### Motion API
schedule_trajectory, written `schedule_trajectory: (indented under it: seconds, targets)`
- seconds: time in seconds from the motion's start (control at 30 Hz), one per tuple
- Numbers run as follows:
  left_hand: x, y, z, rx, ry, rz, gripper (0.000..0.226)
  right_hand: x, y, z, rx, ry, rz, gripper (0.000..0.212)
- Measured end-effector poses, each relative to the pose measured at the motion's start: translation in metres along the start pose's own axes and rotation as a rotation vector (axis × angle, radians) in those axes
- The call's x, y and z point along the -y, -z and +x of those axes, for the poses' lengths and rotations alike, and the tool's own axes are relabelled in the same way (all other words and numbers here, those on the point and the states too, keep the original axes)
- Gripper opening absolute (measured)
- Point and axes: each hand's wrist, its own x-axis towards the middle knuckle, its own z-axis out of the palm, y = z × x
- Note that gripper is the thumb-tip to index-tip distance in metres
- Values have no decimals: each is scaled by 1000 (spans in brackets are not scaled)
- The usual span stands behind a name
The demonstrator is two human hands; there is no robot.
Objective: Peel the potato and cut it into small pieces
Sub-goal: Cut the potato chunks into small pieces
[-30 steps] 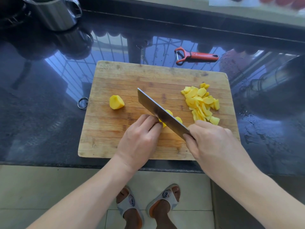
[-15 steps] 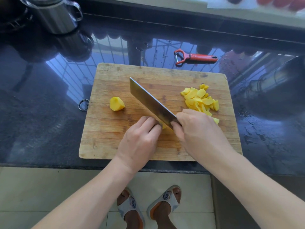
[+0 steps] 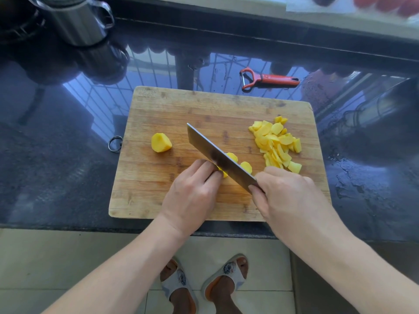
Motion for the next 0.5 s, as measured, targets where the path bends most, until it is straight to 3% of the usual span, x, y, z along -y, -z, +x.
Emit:
schedule_trajectory:
  seconds: [0.27, 0.5]
  targets:
    - [0, 0, 1, 2, 6, 3, 21, 0, -1, -1, 54, -41, 5, 29]
    - [-1, 2, 2, 2, 10, 0, 23, 12, -14, 35, -54, 8, 100, 31]
